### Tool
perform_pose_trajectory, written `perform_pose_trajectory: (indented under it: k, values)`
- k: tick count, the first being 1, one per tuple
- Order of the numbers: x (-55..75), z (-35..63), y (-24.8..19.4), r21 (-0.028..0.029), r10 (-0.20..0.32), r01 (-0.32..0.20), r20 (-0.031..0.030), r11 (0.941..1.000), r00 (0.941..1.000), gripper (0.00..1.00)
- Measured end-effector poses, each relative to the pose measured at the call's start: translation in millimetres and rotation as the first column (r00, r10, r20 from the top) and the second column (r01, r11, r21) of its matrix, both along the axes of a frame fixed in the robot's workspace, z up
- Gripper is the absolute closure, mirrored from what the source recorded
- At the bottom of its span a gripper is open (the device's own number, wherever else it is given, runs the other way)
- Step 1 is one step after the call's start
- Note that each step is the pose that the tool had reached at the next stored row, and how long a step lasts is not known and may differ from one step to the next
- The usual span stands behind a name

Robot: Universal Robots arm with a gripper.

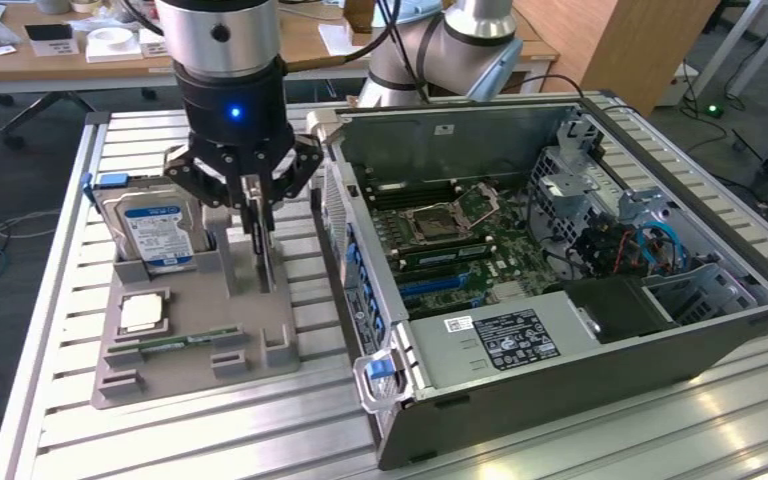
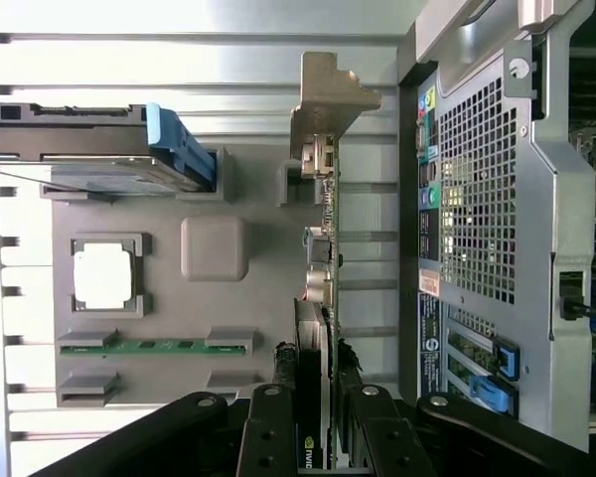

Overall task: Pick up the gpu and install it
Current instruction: 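Pick up the gpu and move the gpu toward the slot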

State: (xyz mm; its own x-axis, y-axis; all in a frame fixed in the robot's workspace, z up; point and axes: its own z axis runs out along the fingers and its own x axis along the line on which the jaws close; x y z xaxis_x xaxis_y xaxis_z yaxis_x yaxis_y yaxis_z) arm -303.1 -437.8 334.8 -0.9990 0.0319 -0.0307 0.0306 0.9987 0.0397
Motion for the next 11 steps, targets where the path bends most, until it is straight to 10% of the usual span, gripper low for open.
perform_pose_trajectory:
  k: [11]
  values:
    - [0.0,15.2,0.0,-0.0008,0.000,0.000,0.0000,1.0000,1.0000,0.74]
